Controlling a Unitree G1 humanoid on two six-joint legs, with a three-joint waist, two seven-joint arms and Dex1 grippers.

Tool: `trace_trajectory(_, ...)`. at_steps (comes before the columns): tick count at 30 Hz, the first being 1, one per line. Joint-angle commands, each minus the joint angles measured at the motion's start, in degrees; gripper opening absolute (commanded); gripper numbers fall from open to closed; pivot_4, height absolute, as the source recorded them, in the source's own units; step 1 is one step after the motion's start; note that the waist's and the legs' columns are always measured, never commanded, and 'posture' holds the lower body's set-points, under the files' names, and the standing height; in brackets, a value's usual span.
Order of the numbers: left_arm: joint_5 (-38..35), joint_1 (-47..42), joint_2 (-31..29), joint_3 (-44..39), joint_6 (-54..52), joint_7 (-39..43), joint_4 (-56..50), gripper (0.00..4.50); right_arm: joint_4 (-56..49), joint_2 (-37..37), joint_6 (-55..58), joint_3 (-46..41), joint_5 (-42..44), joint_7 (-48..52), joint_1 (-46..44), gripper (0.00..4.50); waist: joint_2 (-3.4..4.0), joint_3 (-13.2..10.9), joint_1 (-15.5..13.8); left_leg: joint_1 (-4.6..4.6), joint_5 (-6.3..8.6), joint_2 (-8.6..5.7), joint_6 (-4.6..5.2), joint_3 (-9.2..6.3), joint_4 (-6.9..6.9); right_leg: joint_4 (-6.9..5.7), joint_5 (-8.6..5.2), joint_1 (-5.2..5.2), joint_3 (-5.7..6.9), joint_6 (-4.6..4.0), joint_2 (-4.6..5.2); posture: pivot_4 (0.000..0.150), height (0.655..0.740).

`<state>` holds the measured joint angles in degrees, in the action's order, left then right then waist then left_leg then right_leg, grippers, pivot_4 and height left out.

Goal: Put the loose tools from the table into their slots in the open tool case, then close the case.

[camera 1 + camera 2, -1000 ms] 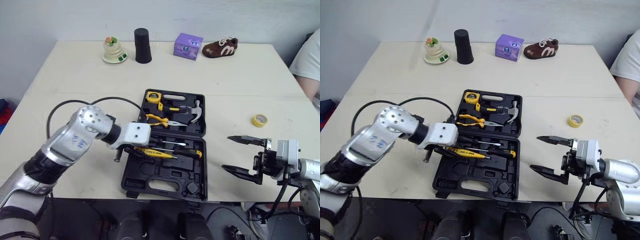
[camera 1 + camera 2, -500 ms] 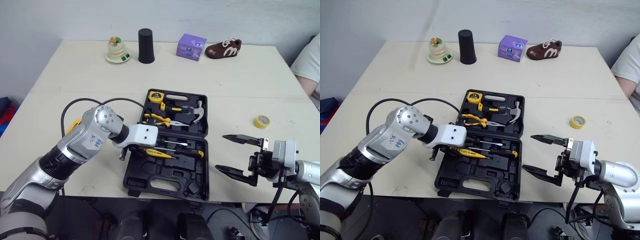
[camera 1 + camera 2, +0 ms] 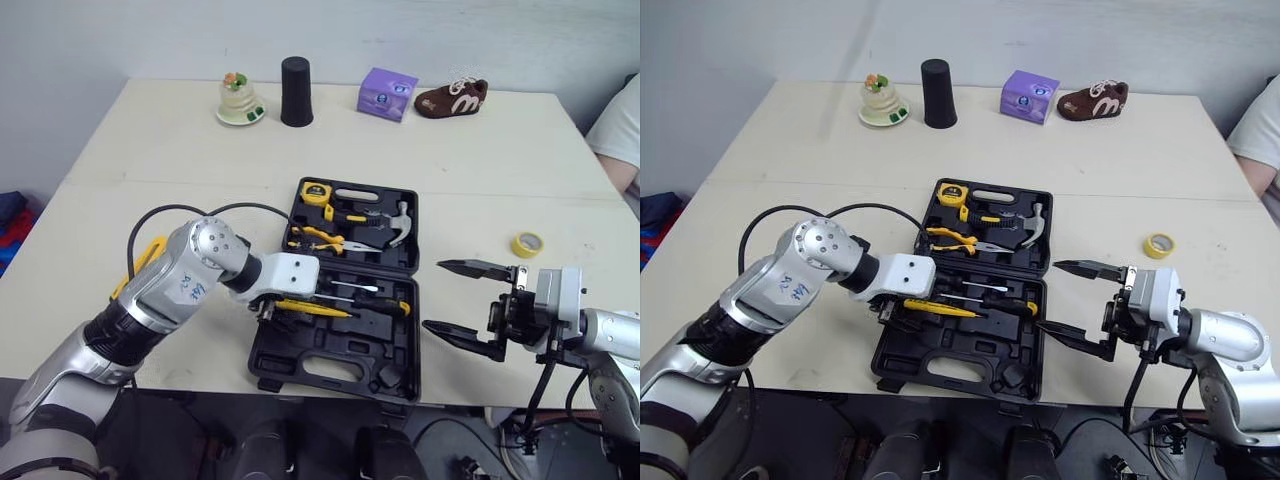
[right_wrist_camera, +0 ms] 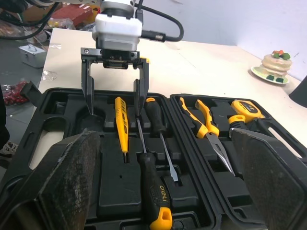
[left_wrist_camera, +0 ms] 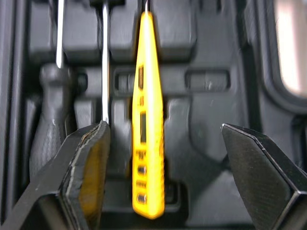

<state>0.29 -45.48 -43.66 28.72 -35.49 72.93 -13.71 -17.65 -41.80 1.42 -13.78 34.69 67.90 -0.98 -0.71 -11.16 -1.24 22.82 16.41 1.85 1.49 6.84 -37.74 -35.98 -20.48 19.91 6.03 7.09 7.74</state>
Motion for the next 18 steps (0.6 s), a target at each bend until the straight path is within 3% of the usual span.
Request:
trace_trajectory(1, -3.5, -0.8, 0.0, -6.6, 3.6, 0.0, 0.9, 3.60, -1.2, 0.2, -0.3, -0.8, 0.7, -0.2, 0.2, 4.50, 0.00, 0.0, 0.0, 0.05, 0.00, 0.00, 0.00, -0.03, -0.04, -0.01, 0.00, 0.02, 0.03, 0.00, 0.00, 0.150, 0.7400)
trace_trajectory(6, -9.7, 4.1, 2.2, -15.0, 13.0, -1.3, 4.4, 3.60, -0.8, 0.4, -0.9, -1.0, 0.5, -0.1, 1.1, 4.50, 0.01, 0.0, 0.0, 0.14, 0.00, 0.01, 0.01, -0.11, -0.14, -0.04, 0.00, 0.03, 0.12, 0.00, 0.00, 0.150, 0.7400)
trace_trajectory(9, -16.1, 8.6, 5.8, -22.6, 13.8, -3.6, 6.9, 2.85, 0.2, 0.6, -2.1, -1.3, 0.2, 0.6, 2.0, 4.50, 0.01, 0.0, 0.0, 0.17, 0.01, 0.01, 0.02, -0.13, -0.17, -0.09, 0.01, 0.02, 0.17, 0.01, 0.01, 0.150, 0.7400)
trace_trajectory(15, -16.3, 14.0, 8.5, -23.6, 17.3, -6.7, 9.1, 0.20, 2.4, 0.8, -3.6, -1.1, -0.1, 1.8, 1.8, 4.50, 0.01, 0.0, 0.0, 0.23, 0.00, 0.00, 0.04, -0.20, -0.29, -0.10, 0.03, 0.01, 0.28, 0.04, 0.00, 0.150, 0.7400)
trace_trajectory(18, -14.3, 16.6, 9.6, -22.2, 19.2, -9.0, 9.9, 0.05, 3.4, 0.8, -4.5, -1.2, -0.1, 2.5, 1.9, 4.50, 0.01, 0.0, -0.1, 0.22, 0.02, -0.02, 0.07, -0.19, -0.29, -0.10, 0.05, -0.01, 0.29, 0.08, 0.02, 0.150, 0.7400)
